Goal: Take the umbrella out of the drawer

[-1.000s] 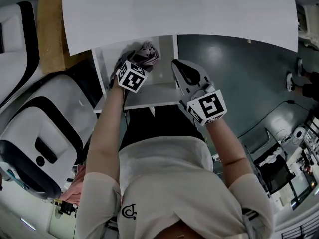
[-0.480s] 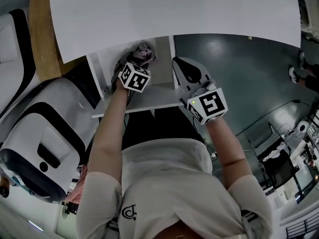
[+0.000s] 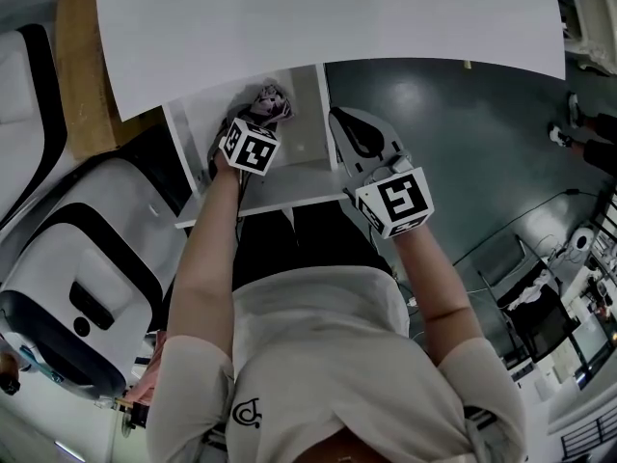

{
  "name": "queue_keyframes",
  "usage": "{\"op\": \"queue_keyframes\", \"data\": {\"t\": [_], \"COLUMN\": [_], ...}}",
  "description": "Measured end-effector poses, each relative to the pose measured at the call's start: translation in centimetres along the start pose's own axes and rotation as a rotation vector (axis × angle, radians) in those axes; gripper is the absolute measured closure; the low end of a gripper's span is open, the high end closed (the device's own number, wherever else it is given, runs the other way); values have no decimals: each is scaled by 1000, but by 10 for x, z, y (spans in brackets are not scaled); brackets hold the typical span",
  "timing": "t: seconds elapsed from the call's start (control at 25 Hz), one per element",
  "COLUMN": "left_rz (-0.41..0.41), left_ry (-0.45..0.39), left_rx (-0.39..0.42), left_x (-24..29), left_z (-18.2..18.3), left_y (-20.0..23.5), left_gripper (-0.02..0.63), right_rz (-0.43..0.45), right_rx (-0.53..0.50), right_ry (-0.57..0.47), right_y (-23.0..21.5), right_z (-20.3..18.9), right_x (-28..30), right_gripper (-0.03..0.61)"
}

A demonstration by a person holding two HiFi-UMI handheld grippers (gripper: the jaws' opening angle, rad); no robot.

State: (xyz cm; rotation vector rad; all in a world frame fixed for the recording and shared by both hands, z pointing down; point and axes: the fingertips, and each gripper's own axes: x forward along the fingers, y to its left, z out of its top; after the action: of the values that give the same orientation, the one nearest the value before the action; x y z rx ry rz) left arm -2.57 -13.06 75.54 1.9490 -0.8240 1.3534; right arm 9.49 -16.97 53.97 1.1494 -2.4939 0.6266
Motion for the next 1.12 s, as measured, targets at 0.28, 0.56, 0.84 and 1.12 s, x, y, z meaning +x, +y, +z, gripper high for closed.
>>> {"op": "queue_keyframes", "data": {"t": [0.28, 0.56, 0.84, 1.12], "left_rz": [-7, 21, 66, 104], "left_ry": [-134, -311, -523, -771], "left_rx": [41, 68, 97, 95], "left_x": [-39, -113, -212, -327], "left_z": [24, 47, 84, 112], "left_y": [-9, -16, -20, -25], "left_gripper": [390, 390, 390, 388], "right_rz": [-14, -29, -69, -31], "right_rx": [13, 14, -23, -117], "right_ry": [-33, -66, -100, -187], "right_y": [9, 30, 45, 81], "right_z": [21, 51, 91, 147], "right_x": [-12, -27, -47, -65], "right_gripper": [572, 574, 574, 572]}}
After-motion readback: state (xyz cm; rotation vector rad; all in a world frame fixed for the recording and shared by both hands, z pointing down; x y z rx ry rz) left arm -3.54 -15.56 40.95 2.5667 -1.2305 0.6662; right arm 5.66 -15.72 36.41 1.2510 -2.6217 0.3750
